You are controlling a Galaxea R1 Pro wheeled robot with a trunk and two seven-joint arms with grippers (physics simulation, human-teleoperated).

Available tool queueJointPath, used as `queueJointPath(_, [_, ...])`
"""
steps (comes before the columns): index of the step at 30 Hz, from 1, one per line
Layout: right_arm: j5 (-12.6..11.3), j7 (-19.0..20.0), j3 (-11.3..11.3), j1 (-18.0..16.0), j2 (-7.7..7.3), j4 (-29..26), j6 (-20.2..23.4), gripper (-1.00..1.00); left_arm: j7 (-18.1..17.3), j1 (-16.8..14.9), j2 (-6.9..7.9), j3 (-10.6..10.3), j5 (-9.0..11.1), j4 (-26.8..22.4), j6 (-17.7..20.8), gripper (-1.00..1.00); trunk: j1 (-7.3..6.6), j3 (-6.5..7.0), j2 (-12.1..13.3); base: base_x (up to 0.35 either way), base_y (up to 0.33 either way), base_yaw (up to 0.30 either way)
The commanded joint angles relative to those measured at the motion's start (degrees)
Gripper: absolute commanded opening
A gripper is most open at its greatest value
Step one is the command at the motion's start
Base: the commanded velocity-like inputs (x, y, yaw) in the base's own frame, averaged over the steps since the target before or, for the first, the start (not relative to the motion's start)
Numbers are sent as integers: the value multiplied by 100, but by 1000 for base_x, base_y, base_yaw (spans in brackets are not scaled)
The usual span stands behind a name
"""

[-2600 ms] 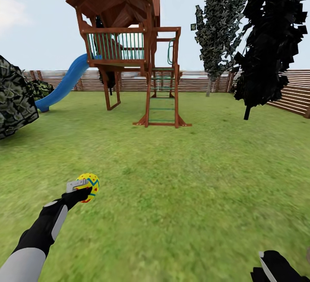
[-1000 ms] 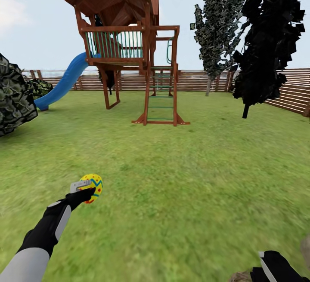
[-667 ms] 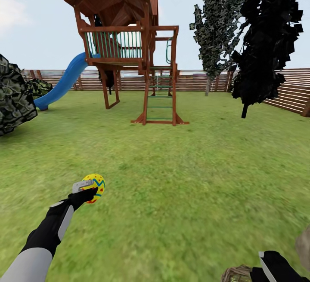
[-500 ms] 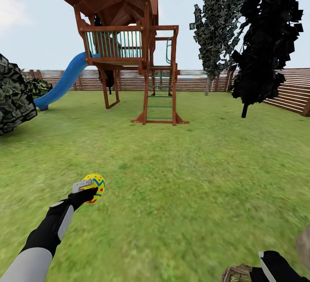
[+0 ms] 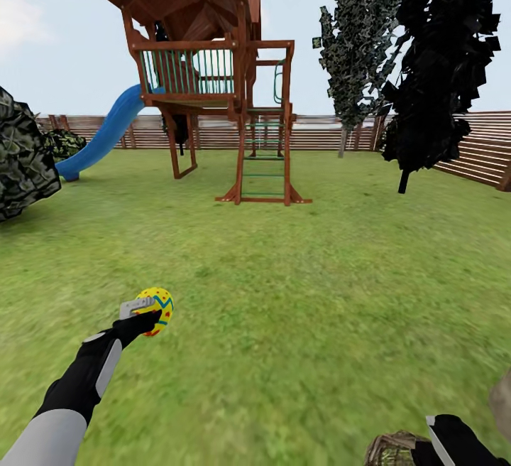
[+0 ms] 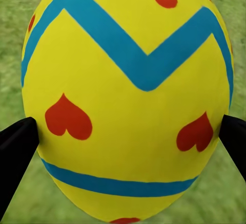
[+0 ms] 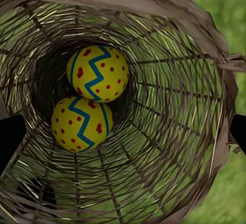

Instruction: Take the three Easter eggs out of the wicker basket on the lawn in the garden, then place them on the lawn next to a single tree (choose any tree) so that all three eggs are next to the same tree and none are left in the basket.

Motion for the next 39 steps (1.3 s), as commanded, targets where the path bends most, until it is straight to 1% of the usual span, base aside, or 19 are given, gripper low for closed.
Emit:
queueJointPath(1, [18,0,-15,-2,2,-7,28,100,-18,-3,-1,13,59,-7,44,-100,22,-25,-45,0,0,0])
queueJointPath(39, [27,1,-8,-1,19,-6,28,100,-10,-2,-1,13,59,-7,38,-100,857,-707,-1569,0,0,0])
